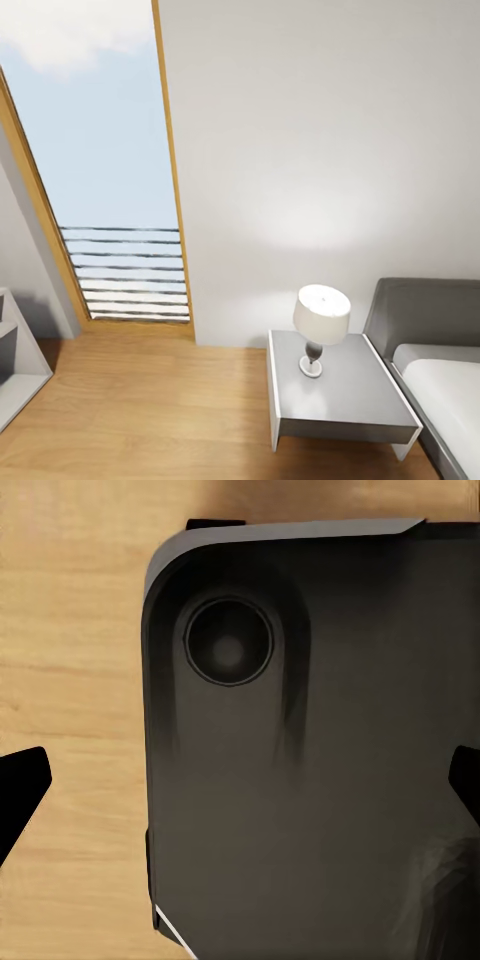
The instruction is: Attach the digital camera to the camera tripod in the bedroom.
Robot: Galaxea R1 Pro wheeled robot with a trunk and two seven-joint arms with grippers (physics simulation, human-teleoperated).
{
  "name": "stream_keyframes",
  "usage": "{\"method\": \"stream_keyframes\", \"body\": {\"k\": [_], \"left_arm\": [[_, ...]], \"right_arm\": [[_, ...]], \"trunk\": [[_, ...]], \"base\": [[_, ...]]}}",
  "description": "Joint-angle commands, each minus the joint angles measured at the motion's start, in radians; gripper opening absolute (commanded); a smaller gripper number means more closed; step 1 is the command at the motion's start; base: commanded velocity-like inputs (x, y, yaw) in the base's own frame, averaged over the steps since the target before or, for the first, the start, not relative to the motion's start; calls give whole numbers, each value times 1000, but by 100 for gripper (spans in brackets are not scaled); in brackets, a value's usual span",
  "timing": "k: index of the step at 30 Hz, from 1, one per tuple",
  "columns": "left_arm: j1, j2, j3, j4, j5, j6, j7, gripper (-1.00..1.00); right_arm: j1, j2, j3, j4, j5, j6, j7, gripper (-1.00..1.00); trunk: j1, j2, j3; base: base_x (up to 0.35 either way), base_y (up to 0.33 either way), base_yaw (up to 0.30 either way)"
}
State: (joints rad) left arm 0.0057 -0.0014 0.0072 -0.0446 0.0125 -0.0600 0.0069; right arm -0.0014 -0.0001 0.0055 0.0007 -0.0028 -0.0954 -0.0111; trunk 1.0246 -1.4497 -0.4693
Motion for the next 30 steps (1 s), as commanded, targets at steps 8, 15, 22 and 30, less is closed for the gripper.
{"method": "stream_keyframes", "body": {"k": [8,15,22,30], "left_arm": [[0,0,0,-2,1,-1,1,100],[0,0,0,-2,1,-1,1,100],[0,0,0,-2,1,-1,1,100],[0,0,0,-2,1,-1,1,100]], "right_arm": [[0,2,1,1,0,-3,-1,100],[0,4,1,0,-1,-4,-1,100],[0,4,1,0,-1,-4,-1,100],[0,3,1,0,-1,-4,-1,100]], "trunk": [[0,0,-1],[0,0,-1],[0,0,-1],[0,0,-1]], "base": [[182,0,0],[181,0,0],[176,0,0],[149,0,0]]}}
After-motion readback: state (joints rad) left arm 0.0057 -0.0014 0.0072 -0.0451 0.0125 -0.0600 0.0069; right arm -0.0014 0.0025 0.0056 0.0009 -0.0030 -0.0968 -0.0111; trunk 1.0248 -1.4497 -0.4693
